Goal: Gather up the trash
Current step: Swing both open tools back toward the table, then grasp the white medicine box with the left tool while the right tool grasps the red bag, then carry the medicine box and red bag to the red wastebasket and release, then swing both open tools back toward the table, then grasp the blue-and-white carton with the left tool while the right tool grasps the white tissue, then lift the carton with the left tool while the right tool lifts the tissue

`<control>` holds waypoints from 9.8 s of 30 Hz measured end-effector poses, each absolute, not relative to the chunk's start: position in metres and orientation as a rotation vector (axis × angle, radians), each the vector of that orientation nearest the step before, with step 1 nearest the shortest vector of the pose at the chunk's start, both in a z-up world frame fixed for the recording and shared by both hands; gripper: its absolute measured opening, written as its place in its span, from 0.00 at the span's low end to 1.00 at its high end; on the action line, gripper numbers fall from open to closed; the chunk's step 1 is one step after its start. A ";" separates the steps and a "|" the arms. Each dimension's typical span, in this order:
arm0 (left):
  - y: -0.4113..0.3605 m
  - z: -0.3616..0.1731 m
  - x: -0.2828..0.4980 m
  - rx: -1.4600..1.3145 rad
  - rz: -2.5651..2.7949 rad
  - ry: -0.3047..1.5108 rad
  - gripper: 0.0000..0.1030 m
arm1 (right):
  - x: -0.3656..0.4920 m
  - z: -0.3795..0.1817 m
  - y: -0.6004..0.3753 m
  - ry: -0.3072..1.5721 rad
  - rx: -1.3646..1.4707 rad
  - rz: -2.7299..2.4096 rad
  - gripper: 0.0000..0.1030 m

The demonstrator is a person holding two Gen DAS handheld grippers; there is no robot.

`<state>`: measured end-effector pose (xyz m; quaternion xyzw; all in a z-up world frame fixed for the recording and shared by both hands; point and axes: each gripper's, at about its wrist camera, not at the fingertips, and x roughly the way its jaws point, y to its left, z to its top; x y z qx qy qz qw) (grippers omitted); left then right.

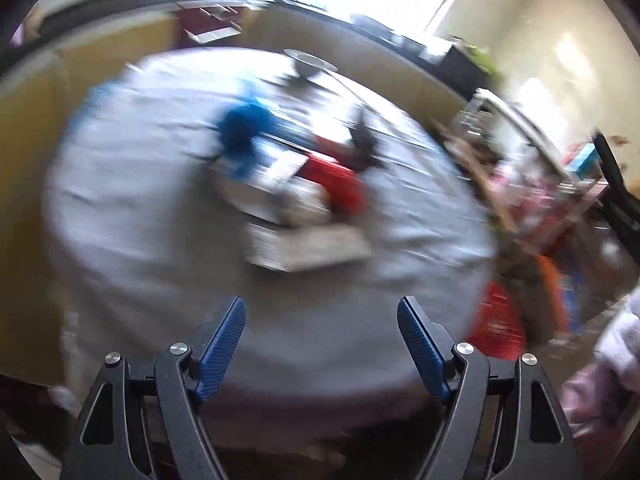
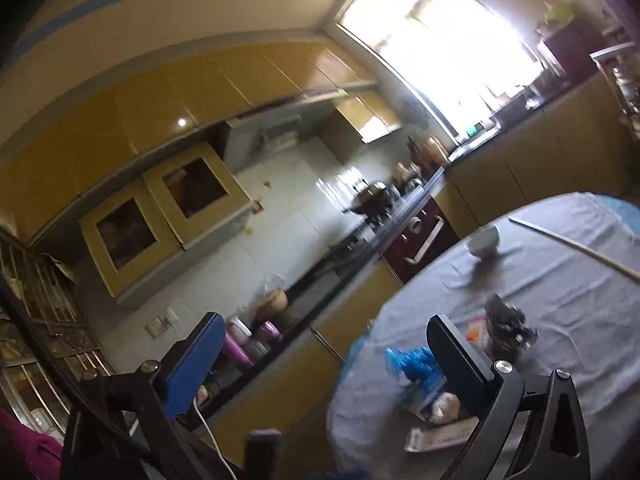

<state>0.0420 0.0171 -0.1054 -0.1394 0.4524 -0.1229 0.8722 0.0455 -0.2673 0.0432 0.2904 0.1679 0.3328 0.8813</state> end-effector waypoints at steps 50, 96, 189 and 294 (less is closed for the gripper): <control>-0.027 -0.177 0.135 0.033 -0.555 1.042 0.71 | 0.161 -0.188 -0.292 1.029 0.632 0.465 0.49; -0.274 -0.097 0.070 0.280 -0.826 0.850 0.48 | -0.055 -0.142 -0.539 0.635 0.948 0.031 0.49; 0.014 -0.042 0.021 0.116 -0.194 0.702 0.65 | -0.092 0.105 -0.377 0.145 0.230 -0.067 1.00; -0.059 -0.025 0.066 0.198 -0.122 0.657 0.59 | 0.057 -0.054 -0.335 0.656 0.466 0.348 0.41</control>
